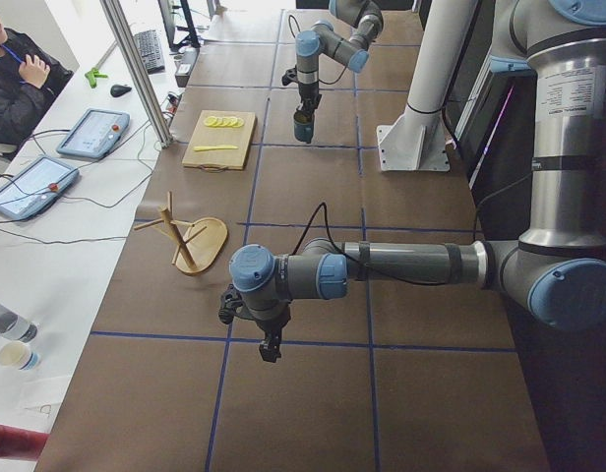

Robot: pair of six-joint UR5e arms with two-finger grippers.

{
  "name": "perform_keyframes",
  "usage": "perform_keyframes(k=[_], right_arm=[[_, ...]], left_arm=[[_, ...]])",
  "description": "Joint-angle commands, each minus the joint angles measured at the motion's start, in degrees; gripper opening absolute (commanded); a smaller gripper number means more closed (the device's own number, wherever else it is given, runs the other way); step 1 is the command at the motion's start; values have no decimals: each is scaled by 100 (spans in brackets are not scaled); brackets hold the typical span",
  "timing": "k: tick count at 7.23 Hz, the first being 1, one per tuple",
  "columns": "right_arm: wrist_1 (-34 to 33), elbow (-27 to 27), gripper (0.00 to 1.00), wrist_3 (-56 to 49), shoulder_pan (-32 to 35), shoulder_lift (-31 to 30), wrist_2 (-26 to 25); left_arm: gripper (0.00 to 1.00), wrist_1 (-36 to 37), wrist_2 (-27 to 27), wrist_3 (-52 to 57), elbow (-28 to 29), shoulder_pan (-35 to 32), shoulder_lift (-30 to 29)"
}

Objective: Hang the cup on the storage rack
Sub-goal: 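Carry the teal mug with the right gripper toward the table center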

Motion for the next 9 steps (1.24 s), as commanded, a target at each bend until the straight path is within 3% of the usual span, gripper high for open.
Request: perform_keyframes(k=[1, 4, 5, 6, 9], right_arm=[[235, -150, 0, -1, -172, 34, -126], [342, -106, 0, -422, -172, -63, -109], [351, -106, 33, -432, -181, -98, -109], [482, -106, 99, -432, -181, -168, -118], [527, 112, 100, -686, -120, -204, -83]], left_arm=[[100, -4, 0, 0, 21, 6, 0], [100, -12, 0, 0, 12, 6, 0], [100, -13, 0, 0, 3, 6, 0], [100, -13, 0, 0, -5, 6, 0], [100, -21, 0, 0, -41, 6, -9]])
